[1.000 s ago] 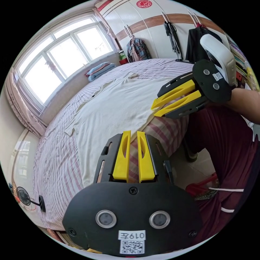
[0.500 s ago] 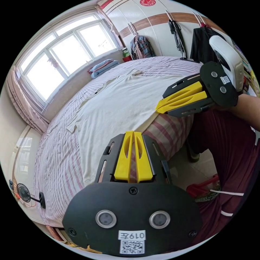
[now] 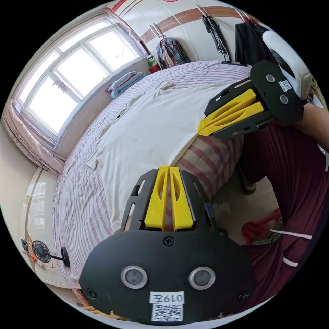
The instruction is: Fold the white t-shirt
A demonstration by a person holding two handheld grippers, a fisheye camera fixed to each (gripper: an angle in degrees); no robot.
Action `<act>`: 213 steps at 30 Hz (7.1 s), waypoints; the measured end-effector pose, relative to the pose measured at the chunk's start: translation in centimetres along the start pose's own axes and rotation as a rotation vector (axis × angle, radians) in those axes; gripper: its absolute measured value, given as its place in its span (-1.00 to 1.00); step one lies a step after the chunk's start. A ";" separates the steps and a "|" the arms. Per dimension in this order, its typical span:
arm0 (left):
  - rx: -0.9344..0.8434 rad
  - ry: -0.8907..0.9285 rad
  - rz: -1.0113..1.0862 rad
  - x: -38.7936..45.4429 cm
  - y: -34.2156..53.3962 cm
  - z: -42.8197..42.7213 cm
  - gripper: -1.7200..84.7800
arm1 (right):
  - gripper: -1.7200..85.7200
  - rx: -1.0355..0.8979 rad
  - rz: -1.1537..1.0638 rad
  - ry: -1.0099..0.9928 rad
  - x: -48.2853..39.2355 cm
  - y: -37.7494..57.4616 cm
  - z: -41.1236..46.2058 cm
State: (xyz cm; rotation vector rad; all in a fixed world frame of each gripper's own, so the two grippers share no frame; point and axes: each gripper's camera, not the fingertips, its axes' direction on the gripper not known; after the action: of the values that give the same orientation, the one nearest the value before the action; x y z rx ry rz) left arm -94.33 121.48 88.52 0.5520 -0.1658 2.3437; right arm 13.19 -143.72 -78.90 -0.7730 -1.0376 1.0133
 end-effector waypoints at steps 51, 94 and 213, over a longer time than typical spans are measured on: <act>-0.116 -0.269 0.014 -8.1 16.1 -0.8 -0.95 | -0.93 0.171 -0.036 0.227 -10.9 -3.9 -3.2; -0.188 -0.363 0.047 -11.5 20.2 1.9 -0.94 | -0.88 0.053 0.146 0.244 -0.2 9.8 -3.7; 0.047 -0.104 0.150 0.8 4.0 0.0 -0.94 | -0.83 0.148 -0.169 -0.013 -0.2 -1.9 -2.0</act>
State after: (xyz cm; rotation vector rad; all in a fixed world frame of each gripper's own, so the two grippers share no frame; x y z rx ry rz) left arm -97.55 119.05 89.06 0.7065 -0.2071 2.4708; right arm 15.60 -144.68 -77.92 -0.5491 -1.0086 0.9390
